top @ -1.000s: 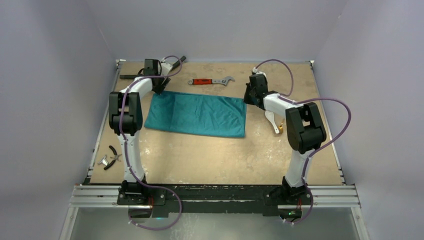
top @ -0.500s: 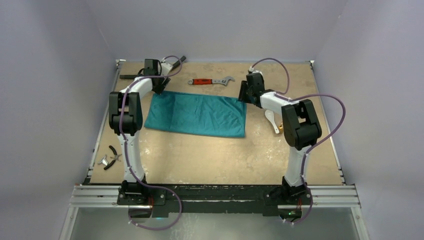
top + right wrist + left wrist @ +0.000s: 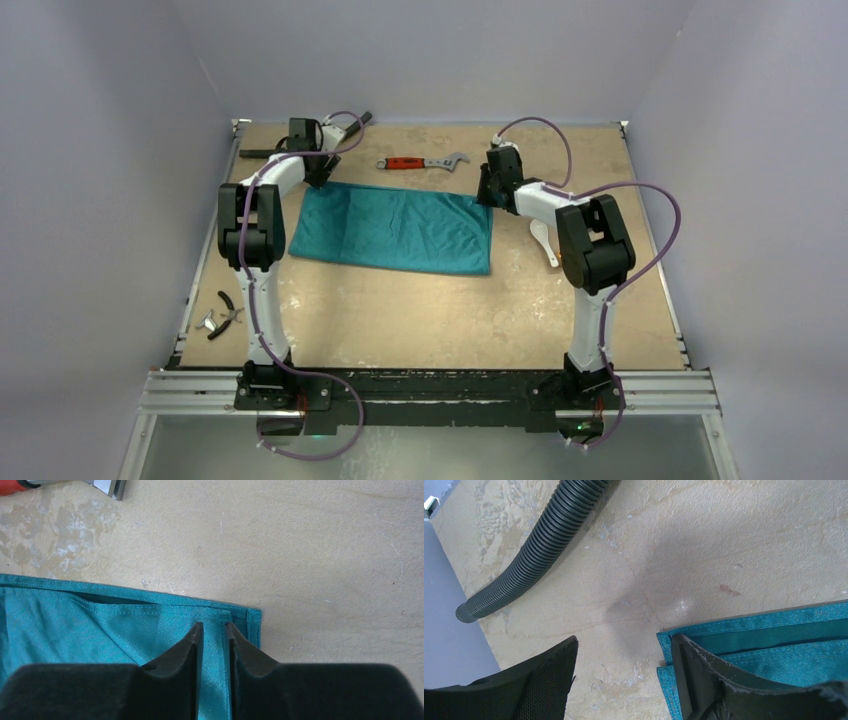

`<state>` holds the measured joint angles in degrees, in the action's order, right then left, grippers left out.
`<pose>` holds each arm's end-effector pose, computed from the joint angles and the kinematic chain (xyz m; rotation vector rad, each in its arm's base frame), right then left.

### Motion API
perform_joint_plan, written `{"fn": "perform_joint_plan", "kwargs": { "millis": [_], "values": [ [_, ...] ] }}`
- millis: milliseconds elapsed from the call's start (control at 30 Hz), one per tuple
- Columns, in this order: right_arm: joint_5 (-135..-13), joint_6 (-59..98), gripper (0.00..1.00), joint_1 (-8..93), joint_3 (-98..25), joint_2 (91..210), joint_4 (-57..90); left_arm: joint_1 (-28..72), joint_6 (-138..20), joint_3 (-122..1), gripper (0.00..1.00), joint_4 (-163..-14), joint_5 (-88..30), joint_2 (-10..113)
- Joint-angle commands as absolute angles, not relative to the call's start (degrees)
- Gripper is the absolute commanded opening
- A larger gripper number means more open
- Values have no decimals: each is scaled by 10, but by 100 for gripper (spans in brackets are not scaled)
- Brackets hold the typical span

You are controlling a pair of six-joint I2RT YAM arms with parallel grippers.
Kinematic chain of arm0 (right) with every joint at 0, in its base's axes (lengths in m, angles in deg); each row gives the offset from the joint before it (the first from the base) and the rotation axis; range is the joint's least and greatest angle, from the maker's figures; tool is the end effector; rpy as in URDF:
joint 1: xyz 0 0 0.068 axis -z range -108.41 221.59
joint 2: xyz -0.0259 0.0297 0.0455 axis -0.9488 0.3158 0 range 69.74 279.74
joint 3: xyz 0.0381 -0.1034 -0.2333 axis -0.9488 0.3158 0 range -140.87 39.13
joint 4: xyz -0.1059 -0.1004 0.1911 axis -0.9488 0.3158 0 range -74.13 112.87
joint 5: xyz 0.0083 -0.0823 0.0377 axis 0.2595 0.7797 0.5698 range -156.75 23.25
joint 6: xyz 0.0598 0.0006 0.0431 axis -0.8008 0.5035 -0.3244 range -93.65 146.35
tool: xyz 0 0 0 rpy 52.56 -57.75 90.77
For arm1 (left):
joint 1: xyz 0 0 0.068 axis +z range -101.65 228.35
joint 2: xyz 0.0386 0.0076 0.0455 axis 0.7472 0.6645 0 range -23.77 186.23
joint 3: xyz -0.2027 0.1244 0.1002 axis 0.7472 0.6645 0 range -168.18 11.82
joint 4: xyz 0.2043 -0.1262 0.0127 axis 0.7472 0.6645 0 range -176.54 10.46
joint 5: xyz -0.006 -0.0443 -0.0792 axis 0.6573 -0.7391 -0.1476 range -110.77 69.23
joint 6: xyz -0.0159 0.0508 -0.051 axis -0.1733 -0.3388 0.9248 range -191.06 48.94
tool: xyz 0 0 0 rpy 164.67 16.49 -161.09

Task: Fold the napkin into a case and place the utensils inside
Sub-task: Fold and flatten the napkin at the center of the board.

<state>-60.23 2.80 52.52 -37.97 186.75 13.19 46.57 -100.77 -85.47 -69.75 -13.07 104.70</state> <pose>0.4272 0.1404 0.1566 0.1502 2.2256 0.2835 0.4866 -0.0069 0.1442 0.5999 2.3592 0.3846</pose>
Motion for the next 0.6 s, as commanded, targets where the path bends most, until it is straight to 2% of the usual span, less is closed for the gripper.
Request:
{"fn": "perform_joint_plan", "kwargs": {
  "millis": [0,100,167,267,333,467,567],
  "values": [
    [-593,31,22,520,-400,1869,134,471,-1012,-863,67,-692,-136,1045],
    [-591,31,19,519,-401,1868,137,471,-1012,-863,67,-691,-136,1045],
    [-591,31,21,519,-400,1866,139,471,-1014,-863,66,-692,-135,1044],
    [-585,32,40,518,-402,1866,145,471,-1014,-861,66,-691,-136,1044],
    [-578,34,47,517,-399,1863,146,471,-1013,-860,66,-692,-137,1043],
    [-566,37,46,508,-399,1865,149,471,-1013,-858,66,-693,-137,1042],
    [-557,36,39,499,-412,1881,157,471,-1013,-858,66,-693,-138,1042]
  ]
}}
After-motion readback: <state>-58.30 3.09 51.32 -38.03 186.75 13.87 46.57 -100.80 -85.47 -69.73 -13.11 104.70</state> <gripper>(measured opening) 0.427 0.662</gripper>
